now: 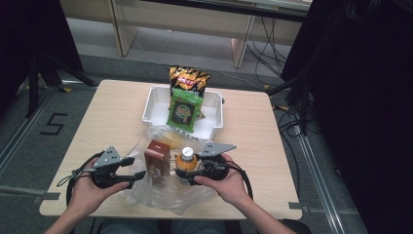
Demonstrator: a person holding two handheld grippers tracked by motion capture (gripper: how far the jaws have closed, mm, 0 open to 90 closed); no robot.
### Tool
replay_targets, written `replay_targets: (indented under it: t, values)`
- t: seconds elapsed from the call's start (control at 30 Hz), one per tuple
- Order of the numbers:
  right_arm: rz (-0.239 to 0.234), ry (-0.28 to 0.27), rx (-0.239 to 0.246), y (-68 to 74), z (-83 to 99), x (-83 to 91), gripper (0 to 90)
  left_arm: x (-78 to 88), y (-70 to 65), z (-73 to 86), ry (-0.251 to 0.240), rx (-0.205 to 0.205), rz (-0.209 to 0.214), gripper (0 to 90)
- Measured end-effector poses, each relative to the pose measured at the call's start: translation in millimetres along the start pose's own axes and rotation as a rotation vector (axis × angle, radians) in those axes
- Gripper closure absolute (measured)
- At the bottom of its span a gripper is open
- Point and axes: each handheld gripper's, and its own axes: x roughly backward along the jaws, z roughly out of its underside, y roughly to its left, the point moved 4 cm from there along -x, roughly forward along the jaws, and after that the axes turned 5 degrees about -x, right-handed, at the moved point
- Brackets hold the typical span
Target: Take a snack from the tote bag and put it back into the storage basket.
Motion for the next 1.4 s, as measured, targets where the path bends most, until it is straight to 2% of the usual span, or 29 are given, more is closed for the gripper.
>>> replay_targets:
  t: [0.1, 0.2, 0.27, 0.3, 0.4, 0.43, 0.47, 0.5, 0.57, 0.6, 0.63, 0.67, 0.7, 0.77, 0.8, 0.87, 0.9, 0.93, 0.97, 1.03, 1.07, 1.13, 1.17, 1.2, 1.27, 1.4]
  values:
    - [-0.02, -0.008, -0.027, 2.1, -5.9, 2.1, 31.6, 0.0, -0.2, -0.2, 0.0, 0.001, -0.001, 35.0]
    - [-0.008, -0.025, -0.005, 0.5, -13.2, 7.6, 31.6, -0.6, -0.8, -0.3, 0.0, -0.004, 0.007, 35.0]
    - [-0.011, -0.037, -0.015, 1.8, -17.7, 11.2, 31.6, -1.1, -1.5, -0.2, -0.001, 0.0, 0.007, 35.0]
    - [-0.021, -0.043, -0.003, 1.7, -20.8, 13.5, 31.6, -1.6, -1.6, -0.2, -0.005, 0.0, 0.009, 35.0]
    - [-0.023, -0.065, -0.005, 2.0, -27.9, 17.7, 31.6, -2.0, -2.1, -0.6, -0.005, 0.002, 0.007, 35.0]
    - [-0.01, -0.059, -0.015, 2.1, -29.4, 19.8, 31.6, -2.6, -2.4, -0.7, -0.013, 0.004, 0.006, 35.0]
    - [-0.003, -0.068, 0.013, 0.2, -32.1, 20.9, 31.6, -1.9, -2.5, -0.8, -0.002, 0.003, 0.006, 35.0]
    - [-0.003, -0.074, 0.013, 0.2, -34.3, 22.0, 31.7, -2.3, -2.5, -0.9, -0.005, 0.0, 0.006, 35.0]
    - [-0.005, -0.063, -0.029, 2.0, -36.8, 24.9, 31.7, -2.3, -2.5, -0.7, -0.001, -0.002, 0.003, 35.0]
    - [0.002, -0.075, -0.024, 1.5, -39.7, 25.9, 31.7, -2.5, -2.5, -0.6, -0.001, -0.003, 0.003, 35.0]
    - [0.004, -0.087, 0.0, -0.9, -43.0, 27.0, 31.7, -2.5, -2.5, -0.4, 0.001, -0.004, 0.01, 35.0]
    - [-0.012, -0.097, -0.018, -0.5, -46.5, 27.5, 31.7, -2.6, -2.6, -0.4, 0.001, -0.004, 0.009, 35.0]
    - [0.014, -0.105, -0.018, -1.9, -49.4, 29.8, 31.7, -2.5, -2.6, -0.3, 0.002, -0.006, 0.009, 35.0]
    - [0.002, -0.115, -0.017, -2.8, -54.4, 30.8, 31.7, -2.3, -2.8, -0.5, 0.002, -0.006, 0.004, 35.0]
    - [0.015, -0.108, -0.028, -3.2, -57.3, 32.7, 31.7, -2.3, -2.8, -0.5, 0.002, -0.006, 0.004, 35.0]
    - [0.013, -0.12, -0.014, -5.3, -62.3, 33.2, 31.7, -2.3, -2.8, -0.6, 0.001, -0.006, 0.003, 35.0]
    - [0.028, -0.128, -0.013, -6.2, -65.4, 34.3, 31.7, -2.3, -2.8, -0.6, 0.001, -0.006, 0.003, 35.1]
    - [0.016, -0.132, -0.01, -6.7, -67.9, 33.9, 31.7, -2.4, -2.9, -0.6, 0.001, -0.006, 0.003, 35.1]
    - [0.013, -0.138, -0.031, -5.8, -69.9, 34.1, 31.7, -2.4, -3.0, -0.6, 0.001, -0.005, 0.003, 35.1]
    - [0.03, -0.158, -0.02, -7.9, -75.0, 35.0, 31.7, -2.6, -3.1, -0.5, 0.002, -0.003, 0.002, 35.1]
    - [0.017, -0.157, -0.021, -8.3, -77.5, 35.5, 31.7, -2.8, -3.0, -0.5, 0.002, -0.003, 0.008, 35.1]
    - [0.032, -0.168, -0.022, -8.7, -83.2, 37.1, 31.7, -3.1, -3.5, -0.4, 0.002, -0.004, 0.007, 35.1]
    - [0.019, -0.165, -0.03, -8.3, -85.3, 37.6, 31.7, -3.5, -3.8, -0.6, -0.004, -0.006, 0.007, 35.1]
    - [0.029, -0.184, -0.024, -9.2, -89.6, 38.2, 31.7, -3.5, -4.0, -0.7, -0.004, -0.006, 0.007, 35.1]
    - [0.02, -0.185, -0.024, -10.0, -95.3, 39.4, 31.7, -3.2, -4.5, -0.7, 0.001, -0.004, 0.003, 35.1]
    - [0.034, -0.208, -0.031, -15.0, -109.5, 43.0, 31.7, -3.5, -4.5, -0.6, 0.001, -0.006, 0.012, 35.1]
